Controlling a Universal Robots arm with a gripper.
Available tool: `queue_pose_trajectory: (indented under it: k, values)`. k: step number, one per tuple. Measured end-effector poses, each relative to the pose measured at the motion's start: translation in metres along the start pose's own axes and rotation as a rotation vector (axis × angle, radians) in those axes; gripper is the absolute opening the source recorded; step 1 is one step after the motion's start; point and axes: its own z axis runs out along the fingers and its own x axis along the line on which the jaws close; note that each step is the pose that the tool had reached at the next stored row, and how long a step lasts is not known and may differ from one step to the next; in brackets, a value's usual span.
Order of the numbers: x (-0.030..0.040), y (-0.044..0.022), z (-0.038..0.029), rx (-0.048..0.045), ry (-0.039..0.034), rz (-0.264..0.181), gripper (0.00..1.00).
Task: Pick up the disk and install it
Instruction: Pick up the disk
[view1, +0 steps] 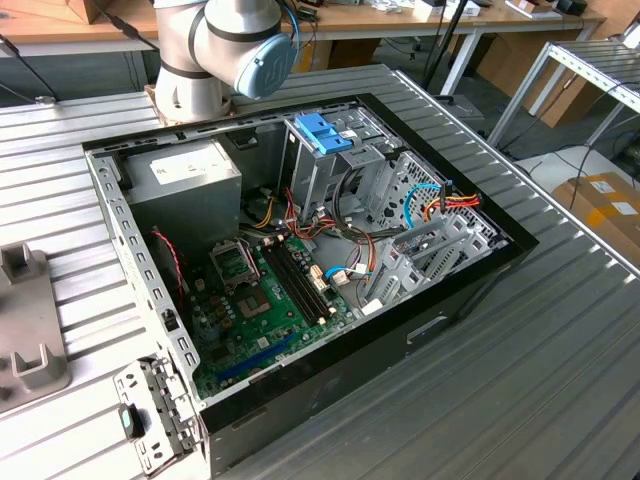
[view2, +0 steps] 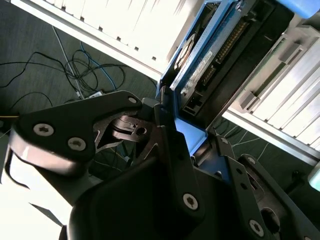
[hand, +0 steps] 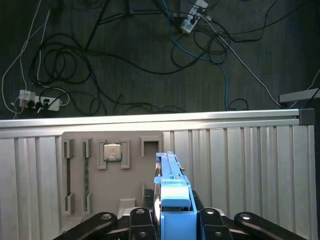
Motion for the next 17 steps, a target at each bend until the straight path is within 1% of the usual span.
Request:
queue_pose_trajectory:
  k: [11,17]
  values:
    - [-0.0010,0.0002,-0.0119,-0.0002,-0.0021,0.000,0.37]
    - [-0.0016,0.0004,-0.0199,-0.0002,-0.0026,0.000,0.37]
